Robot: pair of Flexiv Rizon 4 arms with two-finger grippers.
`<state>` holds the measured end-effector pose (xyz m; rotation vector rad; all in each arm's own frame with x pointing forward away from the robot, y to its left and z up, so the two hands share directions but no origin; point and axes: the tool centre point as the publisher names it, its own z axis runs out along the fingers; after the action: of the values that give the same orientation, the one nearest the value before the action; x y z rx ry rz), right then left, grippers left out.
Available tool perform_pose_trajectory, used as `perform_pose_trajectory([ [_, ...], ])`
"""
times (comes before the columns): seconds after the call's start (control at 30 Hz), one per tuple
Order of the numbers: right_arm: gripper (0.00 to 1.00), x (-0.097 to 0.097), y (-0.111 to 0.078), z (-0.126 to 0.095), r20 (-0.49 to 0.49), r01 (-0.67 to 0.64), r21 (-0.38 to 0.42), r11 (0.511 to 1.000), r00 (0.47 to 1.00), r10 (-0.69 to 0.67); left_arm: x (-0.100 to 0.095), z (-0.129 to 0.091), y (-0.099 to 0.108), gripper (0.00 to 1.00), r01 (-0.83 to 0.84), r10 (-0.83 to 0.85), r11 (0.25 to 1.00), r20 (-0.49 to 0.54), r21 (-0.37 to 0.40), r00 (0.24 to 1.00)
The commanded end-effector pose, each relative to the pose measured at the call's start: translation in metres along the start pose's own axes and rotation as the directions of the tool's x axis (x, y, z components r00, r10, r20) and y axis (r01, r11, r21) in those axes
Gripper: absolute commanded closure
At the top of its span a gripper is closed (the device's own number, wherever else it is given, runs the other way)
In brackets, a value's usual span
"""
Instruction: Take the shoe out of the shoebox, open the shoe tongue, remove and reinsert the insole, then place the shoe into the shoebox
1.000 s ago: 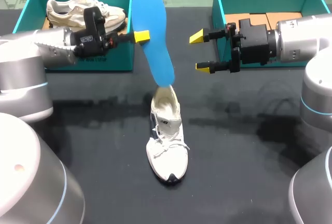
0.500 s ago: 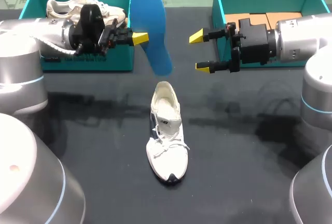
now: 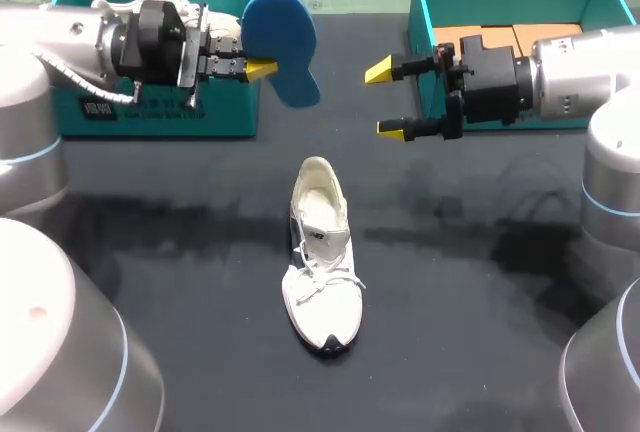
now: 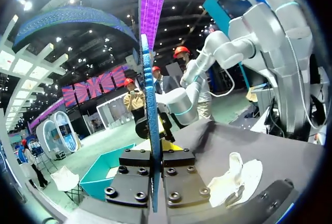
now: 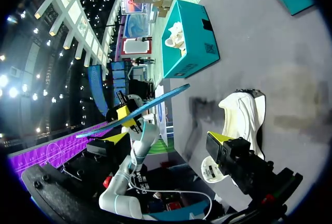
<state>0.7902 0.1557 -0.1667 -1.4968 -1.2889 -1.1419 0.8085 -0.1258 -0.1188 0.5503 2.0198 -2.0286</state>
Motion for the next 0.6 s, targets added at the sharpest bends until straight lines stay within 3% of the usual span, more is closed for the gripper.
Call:
perform_pose_trajectory([
  [0.03,0.0,0.0,0.0,0.002,0.001,0.0,-0.001,1.0,1.0,0.0,0.006,0.0,-0.006,1.0,-0.01,0.011,1.0,0.019,-0.021,1.0],
  [0.13,0.0,0.0,0.0,0.002,0.001,0.0,-0.001,1.0,1.0,0.0,0.007,0.002,-0.001,1.0,-0.051,0.052,0.997,0.022,-0.053,0.998],
  [0.3,0.0,0.0,0.0,0.002,0.001,0.0,-0.001,1.0,1.0,0.0,0.006,-0.004,0.019,1.0,-0.191,0.192,0.981,-0.015,0.025,0.981],
  [0.4,0.0,0.0,0.0,0.002,0.001,0.0,-0.001,1.0,1.0,0.0,0.009,-0.004,0.023,1.0,-0.353,0.352,0.936,-0.029,-0.017,0.935],
  [0.43,0.0,0.0,0.0,0.002,0.001,0.0,-0.001,1.0,1.0,0.0,0.012,-0.004,0.022,1.0,-0.448,0.446,0.892,-0.044,-0.057,0.894],
  [0.47,0.0,0.0,0.0,0.002,0.001,0.0,-0.001,1.0,1.0,0.0,0.014,-0.003,0.021,1.0,-0.571,0.562,0.802,-0.105,-0.173,0.821],
  [0.53,0.0,0.0,0.0,0.002,0.001,0.0,-0.001,1.0,1.0,0.0,0.012,-0.008,0.026,1.0,-0.765,0.719,0.518,-0.289,-0.382,0.632],
  [0.6,0.0,0.0,0.0,0.002,0.001,0.0,-0.001,1.0,1.0,0.0,0.012,-0.008,0.026,1.0,-0.765,0.719,0.518,-0.289,-0.382,0.632],
])
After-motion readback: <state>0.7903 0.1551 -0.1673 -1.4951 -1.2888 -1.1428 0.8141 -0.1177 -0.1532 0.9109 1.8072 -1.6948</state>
